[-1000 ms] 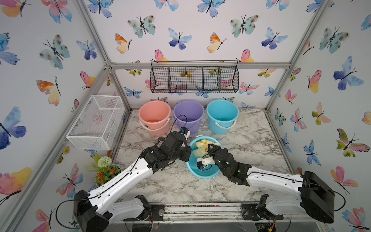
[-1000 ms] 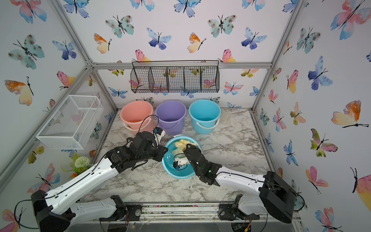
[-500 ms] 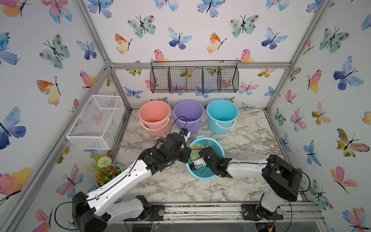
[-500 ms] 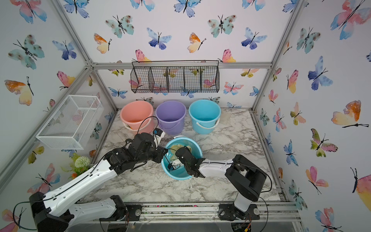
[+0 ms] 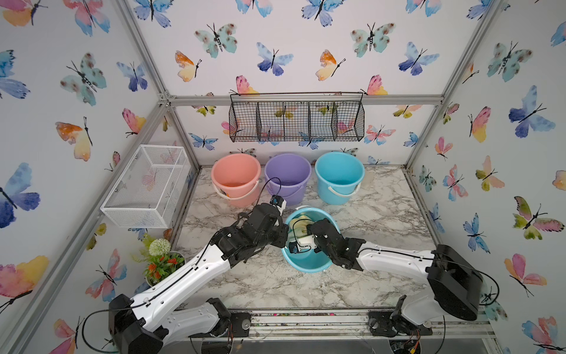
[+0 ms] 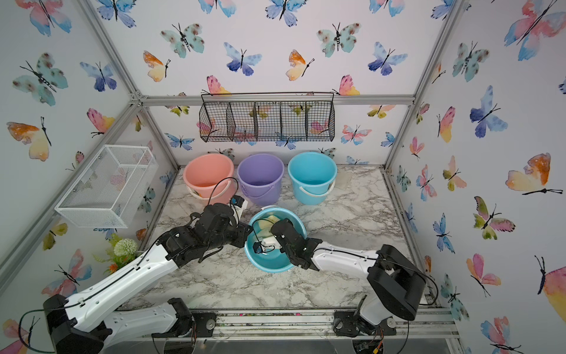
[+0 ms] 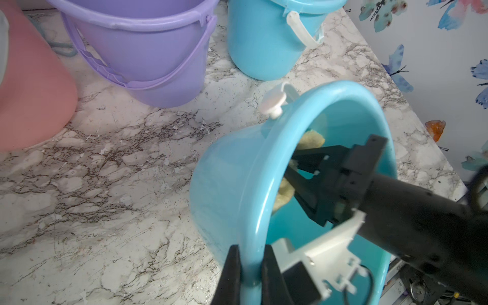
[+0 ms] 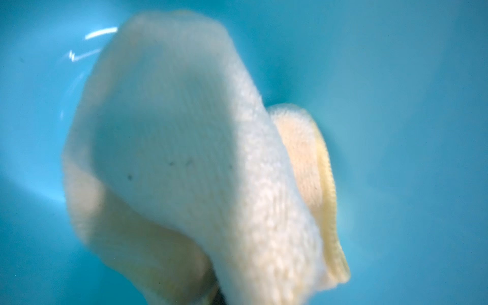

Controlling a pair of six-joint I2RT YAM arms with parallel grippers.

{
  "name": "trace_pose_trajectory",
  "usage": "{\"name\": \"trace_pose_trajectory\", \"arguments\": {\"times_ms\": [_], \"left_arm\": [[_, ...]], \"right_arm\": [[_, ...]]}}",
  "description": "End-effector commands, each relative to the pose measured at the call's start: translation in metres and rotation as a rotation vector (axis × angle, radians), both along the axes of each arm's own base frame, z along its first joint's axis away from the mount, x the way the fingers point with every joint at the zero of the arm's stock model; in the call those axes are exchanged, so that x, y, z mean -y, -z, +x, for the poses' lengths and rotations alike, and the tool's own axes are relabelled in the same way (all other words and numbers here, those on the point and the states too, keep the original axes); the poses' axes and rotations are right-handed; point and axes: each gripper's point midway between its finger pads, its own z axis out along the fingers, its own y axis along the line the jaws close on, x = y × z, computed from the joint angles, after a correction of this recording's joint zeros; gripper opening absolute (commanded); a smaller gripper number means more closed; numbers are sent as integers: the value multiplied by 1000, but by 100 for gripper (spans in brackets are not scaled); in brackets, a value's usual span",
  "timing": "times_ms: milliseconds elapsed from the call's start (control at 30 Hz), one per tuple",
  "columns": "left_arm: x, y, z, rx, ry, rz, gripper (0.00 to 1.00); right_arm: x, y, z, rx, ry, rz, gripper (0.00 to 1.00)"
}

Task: Wipe the inside of the bucket with a cloth
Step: Wipe the dirt from the inside of the bucket.

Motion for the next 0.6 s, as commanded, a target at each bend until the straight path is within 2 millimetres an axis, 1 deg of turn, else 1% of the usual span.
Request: {"name": "trace_pose_trajectory", "arguments": {"times_ms": [0,100,133,200,300,400,467,567], "left_arm": [[-5,3,1,-11,-47,-21,0],[-4,8,0,-27,-61,-41,0],[-4,10,0,-31,-68,-46,0],[-4,8,2,-29,-86,-73,0],[-3,2,5,-11,-117,-123,0],[-6,-3,8,13,-149,-160,0],[-7,-6,10,28,-164,-174,0],[-9,-8,12,39,-178,-181,0]], "right_arm": [[-4,-29,-15,-152,58,264,2],[-11,-51,-26,-284,102,495,2],[-13,-58,-27,-327,131,573,2],[-20,-71,-29,-449,207,767,2],[-31,-84,-33,-660,304,997,2],[-31,-93,-30,-841,471,1249,2],[-34,-98,-32,-967,515,1412,2],[-30,-100,-28,-1092,638,1596,2]]}}
